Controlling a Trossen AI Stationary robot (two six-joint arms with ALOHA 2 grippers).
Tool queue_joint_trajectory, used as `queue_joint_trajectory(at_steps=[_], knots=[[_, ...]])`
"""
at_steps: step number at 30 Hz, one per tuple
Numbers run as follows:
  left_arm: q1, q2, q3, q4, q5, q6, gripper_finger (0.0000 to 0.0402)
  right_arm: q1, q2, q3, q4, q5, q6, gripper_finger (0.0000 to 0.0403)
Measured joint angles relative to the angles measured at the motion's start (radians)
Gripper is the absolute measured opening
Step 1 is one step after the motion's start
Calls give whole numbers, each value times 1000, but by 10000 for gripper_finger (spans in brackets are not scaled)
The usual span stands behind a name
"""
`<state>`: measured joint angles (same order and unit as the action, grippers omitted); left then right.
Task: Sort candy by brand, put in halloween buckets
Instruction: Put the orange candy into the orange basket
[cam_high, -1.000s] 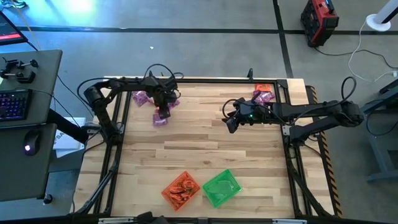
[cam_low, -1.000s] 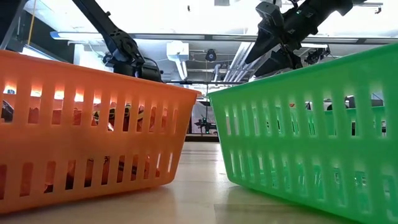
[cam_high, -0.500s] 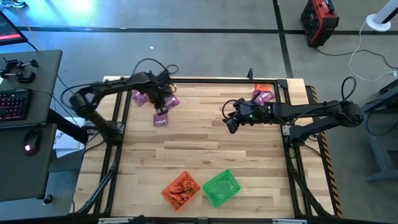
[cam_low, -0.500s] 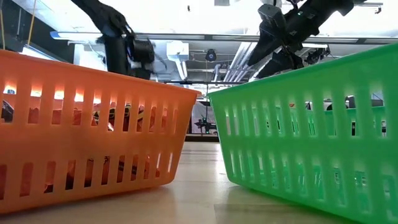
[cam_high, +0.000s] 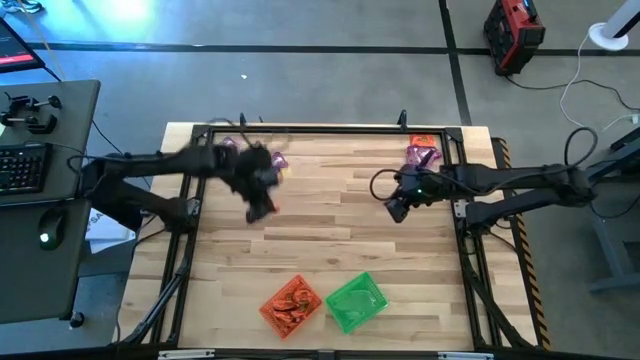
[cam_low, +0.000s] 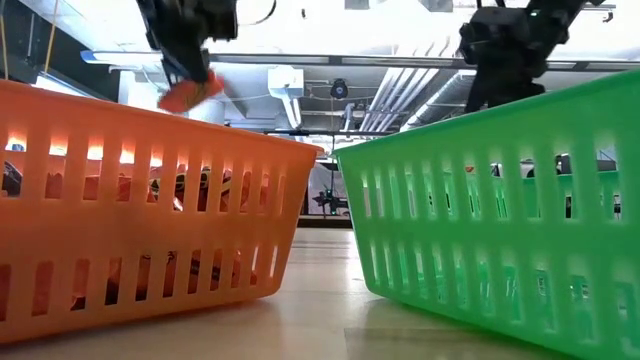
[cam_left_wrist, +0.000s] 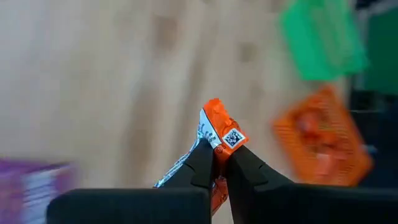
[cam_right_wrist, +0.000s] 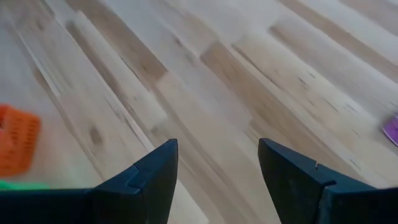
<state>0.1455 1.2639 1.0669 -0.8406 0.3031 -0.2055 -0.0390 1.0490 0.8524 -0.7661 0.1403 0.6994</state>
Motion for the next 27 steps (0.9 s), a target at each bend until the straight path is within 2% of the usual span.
queue_joint_trajectory(at_steps=[6,9,12,15,19,22,27], knots=[[-349,106,-6,286,-98,-306,4,19,-9,0,-50,7,-24,216],[-460,194,-6,417,-121,-511,4,47,-9,0,-46,7,-56,216],[-547,283,10,468,-121,-707,4,86,-9,0,-48,7,-105,216],[-616,352,34,464,-121,-840,4,121,-9,0,-45,6,-153,216],[-674,400,38,525,-153,-941,16,152,-9,0,-37,7,-158,216],[-691,412,39,573,-201,-954,45,165,-9,0,-34,7,-159,216],[-689,420,39,566,-193,-971,115,180,-9,0,-31,7,-151,216]])
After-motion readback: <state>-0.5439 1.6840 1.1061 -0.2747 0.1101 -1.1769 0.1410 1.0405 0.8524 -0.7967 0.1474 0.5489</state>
